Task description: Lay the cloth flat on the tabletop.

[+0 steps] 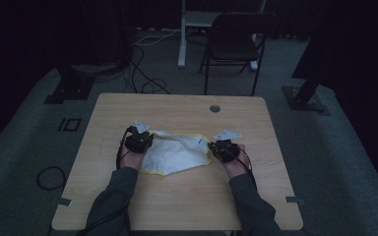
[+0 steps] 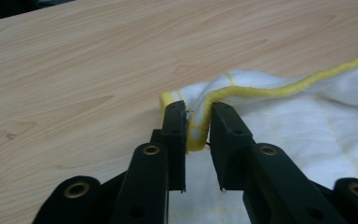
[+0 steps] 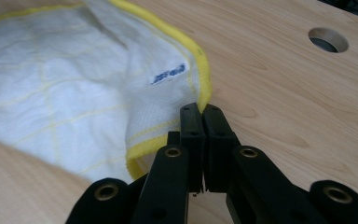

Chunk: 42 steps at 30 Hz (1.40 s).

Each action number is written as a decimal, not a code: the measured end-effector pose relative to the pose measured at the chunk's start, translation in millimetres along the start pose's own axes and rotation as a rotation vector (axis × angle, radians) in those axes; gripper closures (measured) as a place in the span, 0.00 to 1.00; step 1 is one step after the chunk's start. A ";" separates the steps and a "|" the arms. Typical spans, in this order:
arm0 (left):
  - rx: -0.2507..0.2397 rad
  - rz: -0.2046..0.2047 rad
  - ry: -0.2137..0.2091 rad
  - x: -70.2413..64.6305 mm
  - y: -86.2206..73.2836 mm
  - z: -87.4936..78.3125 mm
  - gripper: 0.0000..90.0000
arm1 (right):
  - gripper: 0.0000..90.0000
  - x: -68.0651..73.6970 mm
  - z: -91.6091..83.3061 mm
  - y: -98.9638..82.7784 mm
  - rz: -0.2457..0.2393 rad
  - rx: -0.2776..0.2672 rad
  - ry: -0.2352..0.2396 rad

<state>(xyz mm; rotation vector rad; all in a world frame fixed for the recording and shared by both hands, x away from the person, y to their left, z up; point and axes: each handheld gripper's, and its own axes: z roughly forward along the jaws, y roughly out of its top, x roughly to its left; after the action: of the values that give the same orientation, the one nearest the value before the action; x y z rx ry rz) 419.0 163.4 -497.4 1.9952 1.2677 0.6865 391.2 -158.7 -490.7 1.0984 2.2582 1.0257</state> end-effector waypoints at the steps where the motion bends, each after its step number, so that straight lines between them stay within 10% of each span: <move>1: 0.002 0.007 0.006 0.6 -0.1 1.1 0.84 | 0.99 -2.3 2.0 0.0 0.006 0.001 -0.003; 12: -0.002 -0.028 0.033 14.4 -1.1 -1.3 0.78 | 0.99 -22.6 17.7 -0.1 0.052 0.036 -0.036; 25: -0.019 0.014 -0.040 -5.9 -7.6 -12.0 0.75 | 0.88 -25.9 13.0 -0.7 0.055 0.033 -0.064; 42: 0.011 0.308 -0.302 -100.1 -25.0 -25.1 0.73 | 0.82 -13.1 -8.9 -7.4 0.048 -0.031 -0.036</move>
<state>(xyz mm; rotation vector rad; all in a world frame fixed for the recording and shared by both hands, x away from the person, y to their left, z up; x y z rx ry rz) 347.6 85.6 -508.3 2.2282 0.7988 0.4930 389.7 -176.1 -490.1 1.1533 2.1906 1.0484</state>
